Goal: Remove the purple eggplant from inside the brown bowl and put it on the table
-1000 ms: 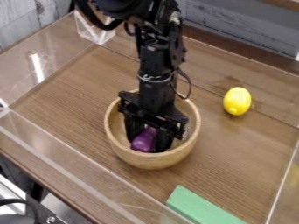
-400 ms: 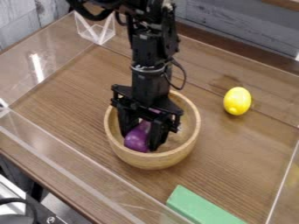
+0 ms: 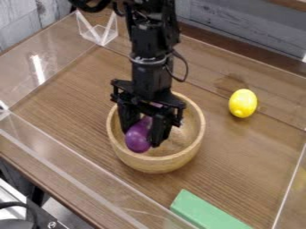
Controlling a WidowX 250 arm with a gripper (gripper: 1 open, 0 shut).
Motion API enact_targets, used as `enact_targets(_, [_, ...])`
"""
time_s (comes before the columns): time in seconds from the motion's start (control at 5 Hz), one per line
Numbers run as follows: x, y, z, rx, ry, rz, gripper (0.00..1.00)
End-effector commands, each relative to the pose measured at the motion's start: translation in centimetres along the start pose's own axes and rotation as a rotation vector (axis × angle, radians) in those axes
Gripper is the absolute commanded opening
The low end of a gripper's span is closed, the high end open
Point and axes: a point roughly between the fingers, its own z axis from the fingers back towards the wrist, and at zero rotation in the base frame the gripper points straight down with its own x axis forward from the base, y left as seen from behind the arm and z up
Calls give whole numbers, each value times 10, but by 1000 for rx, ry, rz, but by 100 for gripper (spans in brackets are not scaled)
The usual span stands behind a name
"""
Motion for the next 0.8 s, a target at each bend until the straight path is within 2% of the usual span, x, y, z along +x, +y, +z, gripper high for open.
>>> enact_targets(0.0, [8,3,26,-8,-76,9,0])
enact_targets(0.2, [10,7,39,-19,-95,20,0])
enact_targets(0.4, [25,21,52,-28,-123,52,0])
enact_targets(0.6, [45,43,57,-28,-141,100,0])
